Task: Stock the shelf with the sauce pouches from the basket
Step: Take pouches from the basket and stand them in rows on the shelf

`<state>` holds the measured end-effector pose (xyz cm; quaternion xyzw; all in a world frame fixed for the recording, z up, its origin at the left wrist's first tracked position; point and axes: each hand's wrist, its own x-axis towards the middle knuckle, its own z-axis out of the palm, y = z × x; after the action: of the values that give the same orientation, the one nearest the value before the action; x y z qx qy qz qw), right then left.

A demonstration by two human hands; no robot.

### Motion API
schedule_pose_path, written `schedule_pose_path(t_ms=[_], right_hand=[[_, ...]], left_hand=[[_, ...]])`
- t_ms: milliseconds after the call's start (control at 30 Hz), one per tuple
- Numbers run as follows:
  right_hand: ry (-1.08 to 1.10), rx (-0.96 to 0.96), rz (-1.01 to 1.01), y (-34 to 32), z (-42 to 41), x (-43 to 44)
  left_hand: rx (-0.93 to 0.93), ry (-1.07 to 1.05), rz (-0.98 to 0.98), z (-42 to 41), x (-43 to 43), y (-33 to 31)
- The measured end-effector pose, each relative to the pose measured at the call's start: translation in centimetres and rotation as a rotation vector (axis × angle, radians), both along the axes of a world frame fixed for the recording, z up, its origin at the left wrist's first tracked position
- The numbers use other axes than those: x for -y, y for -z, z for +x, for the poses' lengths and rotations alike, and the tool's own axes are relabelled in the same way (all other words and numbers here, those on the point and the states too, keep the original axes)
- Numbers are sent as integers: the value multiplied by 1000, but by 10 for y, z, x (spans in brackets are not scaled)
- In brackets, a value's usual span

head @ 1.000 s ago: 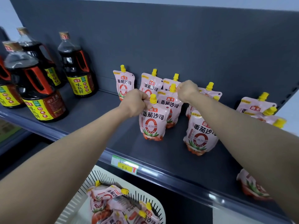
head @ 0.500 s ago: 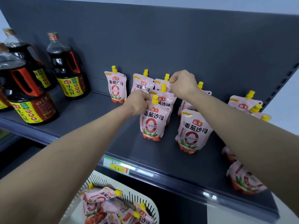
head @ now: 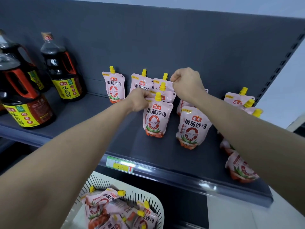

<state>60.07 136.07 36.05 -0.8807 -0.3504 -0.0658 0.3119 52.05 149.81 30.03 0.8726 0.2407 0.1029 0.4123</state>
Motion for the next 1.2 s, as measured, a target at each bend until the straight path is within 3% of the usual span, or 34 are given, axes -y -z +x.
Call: schedule_pose_path(t_ms=[200, 367, 467, 633, 900, 1200], right_hand=[[10, 110, -45, -1, -44, 12], [-4, 404, -347, 12, -119, 24], [-105, 457, -478, 40, -166, 28], [-228, 317, -647, 116, -224, 25], [-214, -108, -911, 239, -247, 24], [-205, -265, -1014, 331, -233, 28]], left_hand=[[99, -23, 280, -40, -2, -10], [65, 164, 571, -120, 8, -9], [-18, 291, 660, -172, 11, 17], [-248, 401, 625, -235, 10, 87], [-542, 324, 403, -271, -11, 192], [-579, 279, 320, -248, -15, 265]])
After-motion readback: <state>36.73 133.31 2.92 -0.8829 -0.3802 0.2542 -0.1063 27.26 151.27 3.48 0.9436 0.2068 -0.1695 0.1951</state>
